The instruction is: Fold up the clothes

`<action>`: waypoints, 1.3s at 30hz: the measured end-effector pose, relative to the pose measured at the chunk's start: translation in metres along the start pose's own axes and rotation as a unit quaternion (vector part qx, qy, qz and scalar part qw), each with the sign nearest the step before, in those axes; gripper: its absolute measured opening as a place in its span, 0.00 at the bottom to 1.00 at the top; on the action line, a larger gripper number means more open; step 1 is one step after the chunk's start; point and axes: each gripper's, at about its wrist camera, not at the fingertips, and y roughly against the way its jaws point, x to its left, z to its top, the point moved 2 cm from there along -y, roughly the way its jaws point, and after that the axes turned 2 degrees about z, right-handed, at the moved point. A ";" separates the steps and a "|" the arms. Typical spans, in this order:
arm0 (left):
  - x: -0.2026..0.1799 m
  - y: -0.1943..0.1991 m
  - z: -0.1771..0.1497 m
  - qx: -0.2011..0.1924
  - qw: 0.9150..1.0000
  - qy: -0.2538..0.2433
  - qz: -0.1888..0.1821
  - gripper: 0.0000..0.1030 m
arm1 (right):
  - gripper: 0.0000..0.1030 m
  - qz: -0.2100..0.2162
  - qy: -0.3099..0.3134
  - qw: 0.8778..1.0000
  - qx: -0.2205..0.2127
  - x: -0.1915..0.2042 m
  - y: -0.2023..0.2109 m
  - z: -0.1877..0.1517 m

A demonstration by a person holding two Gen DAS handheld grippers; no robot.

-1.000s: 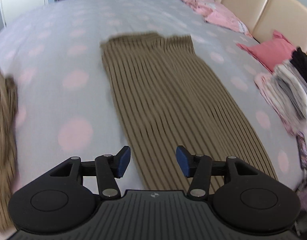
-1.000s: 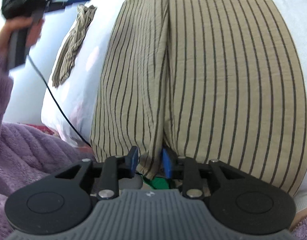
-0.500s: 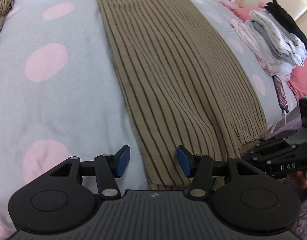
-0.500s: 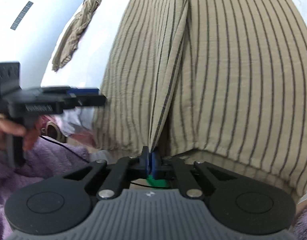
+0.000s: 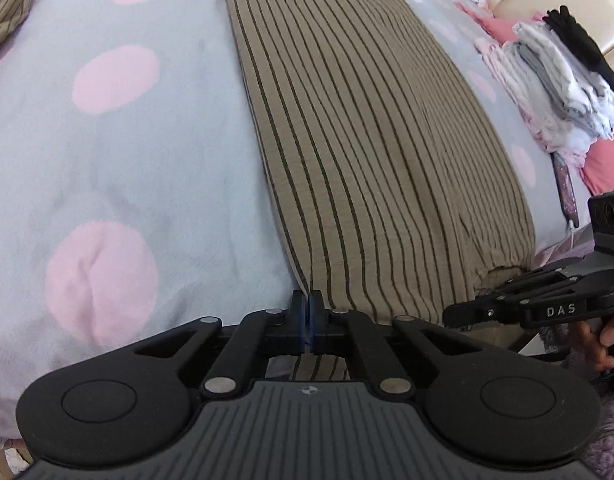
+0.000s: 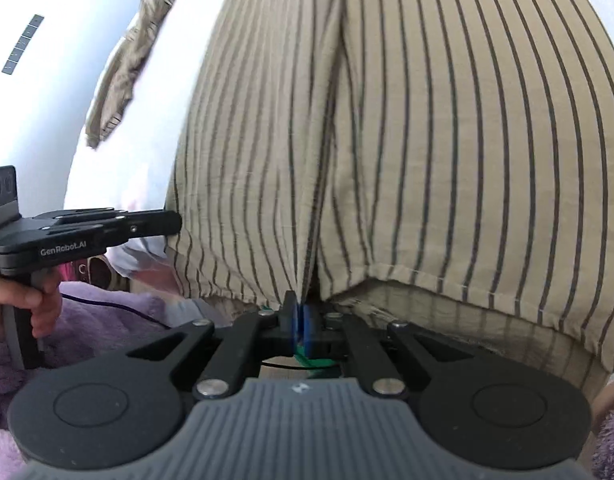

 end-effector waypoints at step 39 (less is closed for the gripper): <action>-0.014 0.005 -0.027 0.068 0.991 -0.117 0.006 0.00 | 0.07 -0.140 0.023 0.990 0.020 -0.091 0.104 0.024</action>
